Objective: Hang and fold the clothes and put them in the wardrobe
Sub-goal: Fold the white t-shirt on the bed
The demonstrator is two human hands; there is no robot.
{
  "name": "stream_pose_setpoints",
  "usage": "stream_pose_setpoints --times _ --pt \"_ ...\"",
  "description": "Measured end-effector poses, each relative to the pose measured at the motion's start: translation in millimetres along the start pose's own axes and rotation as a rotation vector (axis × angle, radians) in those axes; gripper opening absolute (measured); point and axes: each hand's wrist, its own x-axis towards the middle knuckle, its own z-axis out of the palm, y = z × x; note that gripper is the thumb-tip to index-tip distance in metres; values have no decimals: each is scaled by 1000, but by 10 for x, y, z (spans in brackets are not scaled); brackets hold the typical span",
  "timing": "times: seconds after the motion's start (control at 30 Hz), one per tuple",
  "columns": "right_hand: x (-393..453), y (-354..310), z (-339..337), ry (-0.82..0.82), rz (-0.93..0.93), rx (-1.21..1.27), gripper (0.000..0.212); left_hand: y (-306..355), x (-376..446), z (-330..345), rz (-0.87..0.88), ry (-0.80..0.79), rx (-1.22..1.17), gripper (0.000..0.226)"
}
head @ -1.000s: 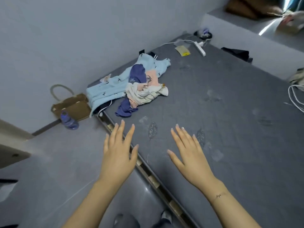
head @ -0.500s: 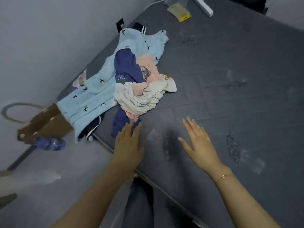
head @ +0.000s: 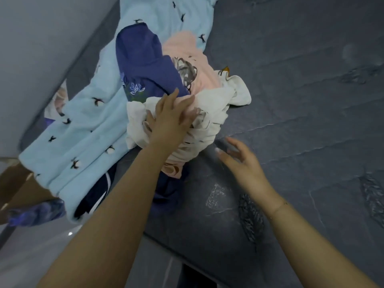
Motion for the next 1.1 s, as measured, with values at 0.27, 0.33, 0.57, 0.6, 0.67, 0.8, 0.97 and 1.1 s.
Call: stream_pose_setpoints --times 0.27,0.33,0.57,0.6,0.67,0.8,0.97,1.1 --pt "728 -202 715 217 -114 110 9 -374 224 -36 -20 -124 -412 28" --pt "674 -136 688 221 -10 318 16 -412 202 -60 -81 -131 -502 23" --pt "52 34 461 142 225 923 28 -216 41 -97 -210 -255 -577 12" --pt "-27 32 411 149 262 1007 29 -194 3 -115 -242 -246 -581 14" --pt "-193 52 301 165 325 1100 33 -169 -61 -144 -322 -161 -640 12" --pt "-539 170 127 211 363 1219 33 7 -164 -145 -368 -33 -608 19" --pt "-872 283 -267 370 375 1369 38 80 -245 -232 -307 119 -51 24" --pt "-1136 400 -673 477 342 1388 44 -28 -333 -420 -467 289 -69 36"
